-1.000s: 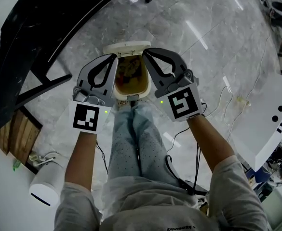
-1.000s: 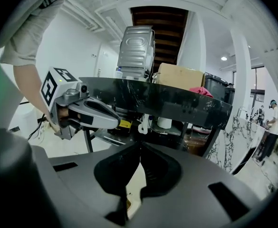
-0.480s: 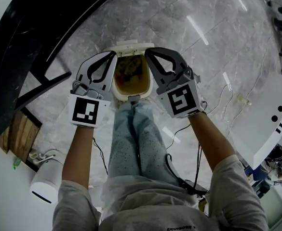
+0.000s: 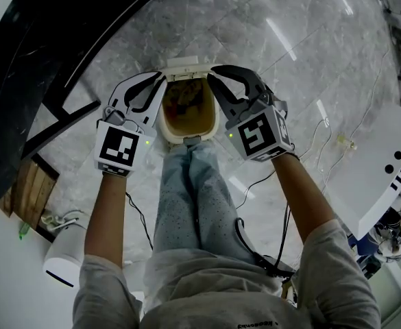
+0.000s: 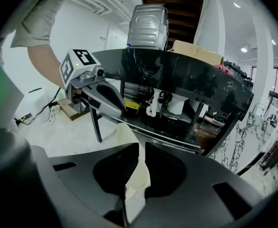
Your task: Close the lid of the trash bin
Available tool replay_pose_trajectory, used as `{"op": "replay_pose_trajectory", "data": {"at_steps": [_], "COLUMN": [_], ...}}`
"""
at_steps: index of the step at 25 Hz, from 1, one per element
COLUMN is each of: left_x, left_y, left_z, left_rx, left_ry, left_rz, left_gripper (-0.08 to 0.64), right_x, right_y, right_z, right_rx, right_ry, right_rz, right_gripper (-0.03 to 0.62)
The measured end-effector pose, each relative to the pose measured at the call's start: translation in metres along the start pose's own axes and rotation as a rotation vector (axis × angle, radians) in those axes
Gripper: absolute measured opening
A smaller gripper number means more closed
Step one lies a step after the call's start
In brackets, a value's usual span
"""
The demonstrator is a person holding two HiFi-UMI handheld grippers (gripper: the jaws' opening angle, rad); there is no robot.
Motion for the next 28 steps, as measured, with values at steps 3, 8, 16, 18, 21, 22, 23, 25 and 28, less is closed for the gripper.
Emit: {"op": "replay_pose_trajectory", "data": {"at_steps": [3, 8, 16, 18, 21, 22, 23, 25, 28], "left_x": [-0.005, -0.006, -0.008, -0.008, -0.011, -0.013, -0.016, -0.019, -0.020], "left_y": [0.002, 0.002, 0.000, -0.002, -0.003, -0.004, -0.004, -0.005, -0.006], "left_z": [0.004, 0.008, 0.016, 0.017, 0.021, 0.023, 0.025, 0.028, 0.030], "left_rx": [-0.034, -0.052, -0.095, -0.095, -0.101, -0.105, -0.107, -0.108, -0.107], "left_ry": [-0.004, -0.038, -0.070, -0.082, -0.112, -0.123, -0.134, -0.146, -0.148], "left_rz": [-0.001, 0.023, 0.037, 0.057, 0.088, 0.095, 0.099, 0.100, 0.100], "left_gripper": [0.021, 0.023, 0.146, 0.146, 0.153, 0.158, 0.162, 0.166, 0.166], "right_x": [-0.002, -0.004, -0.007, -0.009, -0.012, -0.014, -0.015, -0.019, -0.020], "right_y": [0.000, 0.002, 0.007, 0.008, 0.010, 0.011, 0.011, 0.011, 0.012], "right_z": [0.004, 0.008, 0.014, 0.015, 0.018, 0.020, 0.022, 0.025, 0.029], "right_rx": [0.012, 0.016, 0.044, 0.049, 0.050, 0.050, 0.051, 0.056, 0.053], "right_ry": [-0.014, -0.032, -0.057, -0.071, -0.093, -0.101, -0.110, -0.127, -0.131], "right_rz": [-0.010, -0.048, -0.056, -0.063, -0.074, -0.075, -0.076, -0.074, -0.070], "right_gripper": [0.034, 0.037, 0.106, 0.109, 0.110, 0.110, 0.112, 0.114, 0.114]}}
Point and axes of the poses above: the fingertips, and each gripper's own axes: z forward along the fingers, y to its right, x out of its top, the point moved 8 cm from there along -z, backward along the fingers, and after that the axes turned 7 degrees about z, right-handed, at the moved point
